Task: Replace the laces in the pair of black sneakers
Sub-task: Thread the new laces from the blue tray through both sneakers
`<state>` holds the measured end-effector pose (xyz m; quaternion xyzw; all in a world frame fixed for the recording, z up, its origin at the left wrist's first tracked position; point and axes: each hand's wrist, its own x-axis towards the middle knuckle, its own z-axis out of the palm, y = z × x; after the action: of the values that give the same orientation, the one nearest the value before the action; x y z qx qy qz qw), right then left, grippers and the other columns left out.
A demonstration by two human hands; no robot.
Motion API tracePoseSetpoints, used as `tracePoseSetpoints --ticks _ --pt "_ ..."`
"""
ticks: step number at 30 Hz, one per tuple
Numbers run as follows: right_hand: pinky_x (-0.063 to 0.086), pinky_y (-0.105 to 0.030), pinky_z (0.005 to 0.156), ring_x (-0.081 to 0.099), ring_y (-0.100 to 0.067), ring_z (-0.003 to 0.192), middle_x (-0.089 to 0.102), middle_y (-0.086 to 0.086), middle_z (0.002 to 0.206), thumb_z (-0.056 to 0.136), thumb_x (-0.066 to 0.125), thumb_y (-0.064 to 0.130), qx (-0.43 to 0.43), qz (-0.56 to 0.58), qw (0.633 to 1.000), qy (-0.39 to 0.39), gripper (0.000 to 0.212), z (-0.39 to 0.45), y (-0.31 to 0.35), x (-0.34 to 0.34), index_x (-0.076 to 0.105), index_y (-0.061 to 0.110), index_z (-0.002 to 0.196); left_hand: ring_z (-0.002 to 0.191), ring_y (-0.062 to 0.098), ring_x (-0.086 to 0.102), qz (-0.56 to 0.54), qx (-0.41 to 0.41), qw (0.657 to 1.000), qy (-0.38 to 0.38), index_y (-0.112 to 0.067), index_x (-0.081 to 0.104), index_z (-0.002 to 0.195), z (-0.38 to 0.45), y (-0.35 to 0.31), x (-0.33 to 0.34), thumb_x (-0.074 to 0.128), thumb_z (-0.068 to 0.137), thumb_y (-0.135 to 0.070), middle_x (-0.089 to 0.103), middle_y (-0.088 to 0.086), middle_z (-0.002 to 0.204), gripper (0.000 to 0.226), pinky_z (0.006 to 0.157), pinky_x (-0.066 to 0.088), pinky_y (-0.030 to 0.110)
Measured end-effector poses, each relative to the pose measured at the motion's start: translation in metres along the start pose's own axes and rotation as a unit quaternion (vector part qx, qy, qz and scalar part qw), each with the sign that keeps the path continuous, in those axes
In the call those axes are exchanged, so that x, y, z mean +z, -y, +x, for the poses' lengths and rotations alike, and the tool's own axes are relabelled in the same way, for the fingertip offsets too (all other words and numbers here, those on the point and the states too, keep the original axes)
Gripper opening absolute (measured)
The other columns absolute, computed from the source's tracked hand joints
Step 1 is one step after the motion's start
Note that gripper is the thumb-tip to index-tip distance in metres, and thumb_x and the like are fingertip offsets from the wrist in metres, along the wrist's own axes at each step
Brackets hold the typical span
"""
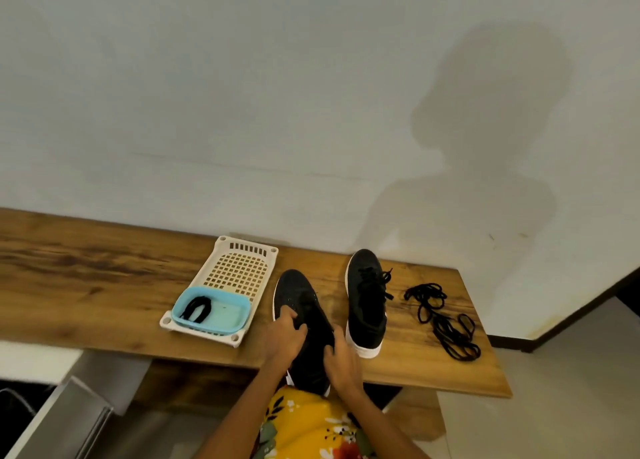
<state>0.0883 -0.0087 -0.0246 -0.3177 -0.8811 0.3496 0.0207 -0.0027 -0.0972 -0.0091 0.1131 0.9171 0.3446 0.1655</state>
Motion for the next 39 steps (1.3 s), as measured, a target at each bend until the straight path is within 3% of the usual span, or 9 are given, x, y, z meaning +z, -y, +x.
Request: tracePoseSetpoints --ticks 5,9,15,19,23,26,29,35,39 --pt "0.037 -0.027 0.071 0.059 -0.025 0.106 0.059 -0.007 0.122 0.095 0.045 0.017 -0.005 0.008 1.000 0.022 0.037 -0.012 0.001 -0.002 0.042 0.015 0.132 0.099 0.023 0.061 -0.006 0.012 1.000 -0.021 -0.013 0.049 0.116 -0.016 0.003 -0.002 0.055 0.092 -0.021 0.063 0.009 0.109 0.026 0.073 0.045 0.028" --pt "0.036 -0.026 0.071 0.059 -0.026 0.106 0.062 -0.011 0.116 0.096 0.048 0.022 0.002 0.031 0.998 0.061 0.030 -0.006 0.005 -0.012 0.046 0.011 0.124 0.103 0.021 0.058 0.009 0.020 0.999 -0.043 -0.016 0.052 0.117 -0.016 0.004 -0.007 0.053 0.094 -0.024 0.060 0.007 0.115 0.024 0.076 0.046 0.029" --pt "0.042 -0.032 0.072 0.060 -0.029 0.102 0.062 -0.013 0.112 0.097 0.047 0.024 0.002 -0.004 0.998 0.062 0.030 0.011 0.011 -0.009 0.045 0.008 0.123 0.106 0.022 0.056 -0.052 0.019 0.997 -0.062 -0.016 0.055 0.118 -0.005 0.013 -0.010 0.051 0.094 -0.023 0.059 0.007 0.115 0.025 0.083 0.047 0.034" --pt "0.042 -0.035 0.090 0.048 -0.025 0.112 0.056 -0.009 0.117 0.097 0.046 0.030 -0.020 -0.066 0.997 -0.031 0.029 0.018 0.021 0.000 0.053 0.010 0.117 0.103 0.018 0.056 -0.057 0.040 0.996 -0.058 -0.019 0.057 0.112 0.002 0.023 -0.012 0.051 0.094 -0.032 0.057 0.002 0.110 0.023 0.082 0.047 0.032" --pt "0.038 -0.031 0.090 0.050 -0.023 0.109 0.058 -0.006 0.113 0.094 0.050 0.018 -0.147 -0.044 0.980 -0.129 0.023 0.025 0.054 0.010 0.060 0.014 0.115 0.104 0.020 0.051 -0.051 0.059 0.990 -0.115 -0.014 0.060 0.109 0.009 0.039 -0.027 0.043 0.098 -0.025 0.055 0.006 0.111 0.023 0.083 0.041 0.030" --pt "0.041 -0.033 0.087 0.053 -0.024 0.104 0.061 -0.007 0.108 0.090 0.052 0.010 -0.241 -0.069 0.963 -0.096 0.021 0.041 0.090 0.033 0.063 0.013 0.108 0.109 0.025 0.049 0.020 0.037 0.980 -0.195 -0.015 0.060 0.114 0.021 0.061 -0.050 0.049 0.095 -0.016 0.054 0.009 0.116 0.023 0.089 0.040 0.035" --pt "0.039 -0.030 0.091 0.049 -0.021 0.109 0.060 -0.005 0.113 0.090 0.050 0.009 -0.264 -0.075 0.961 -0.007 0.025 0.058 0.126 0.062 0.063 0.014 0.111 0.118 0.026 0.044 0.118 -0.014 0.969 -0.217 -0.015 0.057 0.123 0.041 0.090 -0.077 0.050 0.092 -0.011 0.053 0.009 0.125 0.032 0.098 0.035 0.037" --pt "0.037 -0.028 0.091 0.046 -0.020 0.115 0.056 -0.004 0.121 0.092 0.049 0.011 -0.256 -0.065 0.961 0.075 0.027 0.076 0.160 0.099 0.062 0.015 0.115 0.107 0.018 0.053 0.365 -0.038 0.928 -0.068 -0.021 0.065 0.106 0.085 0.117 -0.107 0.047 0.094 -0.035 0.063 0.000 0.110 0.025 0.094 0.032 0.030" --pt "0.040 -0.030 0.092 0.047 -0.019 0.113 0.058 -0.005 0.118 0.091 0.051 0.008 -0.252 -0.030 0.964 0.080 0.024 0.082 0.149 0.086 0.064 0.015 0.109 0.091 0.017 0.062 0.379 -0.040 0.923 -0.058 -0.019 0.064 0.098 0.092 0.112 -0.106 0.043 0.094 -0.023 0.070 -0.001 0.095 0.022 0.090 0.034 0.029"
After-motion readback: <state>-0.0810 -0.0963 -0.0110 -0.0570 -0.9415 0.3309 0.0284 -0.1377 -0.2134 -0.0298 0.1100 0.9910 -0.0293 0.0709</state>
